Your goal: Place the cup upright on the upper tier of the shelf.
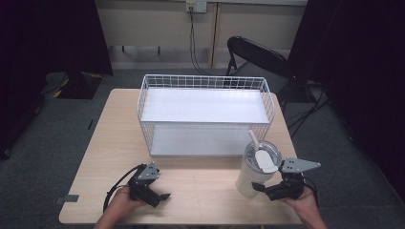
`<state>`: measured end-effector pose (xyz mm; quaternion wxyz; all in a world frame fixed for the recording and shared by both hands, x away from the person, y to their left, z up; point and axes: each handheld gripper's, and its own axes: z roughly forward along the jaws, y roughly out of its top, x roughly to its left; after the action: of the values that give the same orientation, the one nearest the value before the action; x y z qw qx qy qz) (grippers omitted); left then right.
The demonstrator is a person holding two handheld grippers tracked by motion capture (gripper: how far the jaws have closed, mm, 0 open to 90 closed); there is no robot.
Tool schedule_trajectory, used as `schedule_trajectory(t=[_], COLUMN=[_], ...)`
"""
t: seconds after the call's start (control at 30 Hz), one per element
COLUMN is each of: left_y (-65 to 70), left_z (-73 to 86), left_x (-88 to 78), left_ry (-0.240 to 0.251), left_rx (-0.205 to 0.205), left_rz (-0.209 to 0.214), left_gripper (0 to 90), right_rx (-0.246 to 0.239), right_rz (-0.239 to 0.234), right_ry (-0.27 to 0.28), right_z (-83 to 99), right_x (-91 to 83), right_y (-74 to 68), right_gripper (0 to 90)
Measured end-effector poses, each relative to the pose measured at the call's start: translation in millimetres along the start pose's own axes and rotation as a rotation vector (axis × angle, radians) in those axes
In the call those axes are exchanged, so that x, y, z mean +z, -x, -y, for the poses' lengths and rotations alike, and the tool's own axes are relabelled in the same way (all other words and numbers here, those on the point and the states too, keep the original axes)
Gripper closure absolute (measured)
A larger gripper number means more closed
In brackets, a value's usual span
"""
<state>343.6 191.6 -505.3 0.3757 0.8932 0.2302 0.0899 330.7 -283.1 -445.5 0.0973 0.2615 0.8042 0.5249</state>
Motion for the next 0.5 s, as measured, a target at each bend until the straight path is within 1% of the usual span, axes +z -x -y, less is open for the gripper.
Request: schedule_trajectory(t=[0.2, 0.3, 0.37, 0.43, 0.47, 0.5], left_y=[0.0, 0.0, 0.0, 0.0, 0.0, 0.0], left_z=[0.0, 0.0, 0.0, 0.0, 0.0, 0.0], left_x=[0.0, 0.0, 0.0, 0.0, 0.0, 0.0], left_ry=[0.000, 0.000, 0.000, 0.000, 0.000, 0.000], left_rx=[0.000, 0.000, 0.000, 0.000, 0.000, 0.000], left_rz=[0.000, 0.000, 0.000, 0.000, 0.000, 0.000], left_gripper=[0.1, 0.1, 0.1, 0.1, 0.1, 0.1], right_rx=[-0.001, -0.004, -0.007, -0.017, -0.023, -0.023], right_rz=[0.003, 0.009, 0.009, 0.018, 0.015, 0.015], right_ry=[0.012, 0.035, 0.040, 0.053, 0.069, 0.069], right_z=[-0.1, 1.8, 2.5, 3.4, 4.7, 4.7], right_x=[2.9, 4.1, 4.3, 5.4, 6.2, 6.2], right_y=[-0.5, -1.0, -0.9, -1.9, -1.5, -1.5], right_gripper=[8.7, 8.5, 8.6, 8.6, 8.6, 8.6])
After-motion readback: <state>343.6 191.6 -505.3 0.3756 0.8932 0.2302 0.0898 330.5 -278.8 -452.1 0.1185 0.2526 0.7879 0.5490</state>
